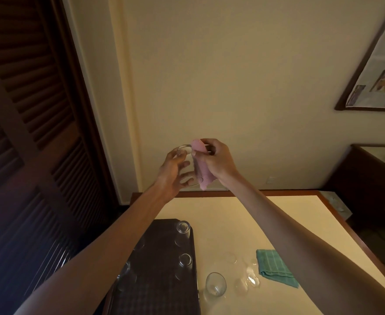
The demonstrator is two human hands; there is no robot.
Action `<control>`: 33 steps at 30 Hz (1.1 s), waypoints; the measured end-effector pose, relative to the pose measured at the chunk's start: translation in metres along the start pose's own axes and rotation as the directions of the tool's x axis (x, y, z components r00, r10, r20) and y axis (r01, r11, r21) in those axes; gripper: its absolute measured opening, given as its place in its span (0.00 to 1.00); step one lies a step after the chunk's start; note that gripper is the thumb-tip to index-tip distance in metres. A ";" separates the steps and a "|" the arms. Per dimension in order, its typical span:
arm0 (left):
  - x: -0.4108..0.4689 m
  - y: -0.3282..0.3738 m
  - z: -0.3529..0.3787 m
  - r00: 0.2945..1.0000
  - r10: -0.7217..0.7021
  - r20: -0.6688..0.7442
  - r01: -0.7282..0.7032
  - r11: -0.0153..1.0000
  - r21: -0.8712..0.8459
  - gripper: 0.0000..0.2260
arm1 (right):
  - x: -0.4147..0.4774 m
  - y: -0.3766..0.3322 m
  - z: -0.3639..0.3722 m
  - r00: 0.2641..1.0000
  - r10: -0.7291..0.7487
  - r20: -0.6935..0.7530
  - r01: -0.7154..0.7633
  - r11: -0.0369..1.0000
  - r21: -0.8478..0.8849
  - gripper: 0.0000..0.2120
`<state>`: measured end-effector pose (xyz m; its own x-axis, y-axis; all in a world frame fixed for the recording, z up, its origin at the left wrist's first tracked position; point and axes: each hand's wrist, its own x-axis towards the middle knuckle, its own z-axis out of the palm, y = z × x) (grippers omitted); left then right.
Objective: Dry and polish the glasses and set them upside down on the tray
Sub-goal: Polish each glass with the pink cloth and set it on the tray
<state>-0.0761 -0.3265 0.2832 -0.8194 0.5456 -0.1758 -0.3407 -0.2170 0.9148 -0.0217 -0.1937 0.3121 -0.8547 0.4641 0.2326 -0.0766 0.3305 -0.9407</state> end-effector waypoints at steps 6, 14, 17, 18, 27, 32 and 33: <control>0.003 -0.004 -0.002 0.997 -0.054 -0.047 0.049 0.993 -0.108 0.20 | 0.000 0.004 -0.011 0.974 0.053 0.221 -0.108 0.963 0.245 0.12; 0.008 -0.005 0.004 0.998 -0.006 -0.062 -0.003 0.987 -0.158 0.17 | -0.004 0.024 -0.005 0.959 -0.263 0.104 0.278 0.945 -0.176 0.14; 0.010 -0.003 0.009 0.999 0.043 -0.023 -0.046 0.987 -0.151 0.18 | -0.009 0.030 0.009 0.923 -0.377 0.078 0.385 0.896 -0.221 0.16; 0.011 -0.004 0.010 0.998 0.059 -0.018 -0.061 0.986 -0.152 0.18 | -0.010 0.033 0.014 0.906 -0.414 0.092 0.424 0.877 -0.225 0.16; 0.002 -0.010 0.024 0.985 0.116 -0.127 -0.116 0.993 0.011 0.18 | 0.018 0.023 0.024 0.963 0.143 0.230 -0.216 0.916 0.337 0.28; 0.011 -0.005 0.026 0.936 0.239 -0.260 -0.185 0.959 0.216 0.16 | 0.002 0.016 0.033 0.961 0.192 0.200 -0.243 0.930 0.276 0.28; 0.014 -0.004 0.025 0.931 0.238 -0.277 -0.187 0.962 0.197 0.15 | -0.003 0.017 0.037 0.980 0.120 0.158 -0.146 0.975 0.167 0.29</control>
<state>-0.0747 -0.2982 0.2863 -0.9716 0.2320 -0.0471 -0.0839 -0.1511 0.9850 -0.0390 -0.2195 0.2858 -0.9282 0.3642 0.0765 -0.0359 0.1169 -0.9925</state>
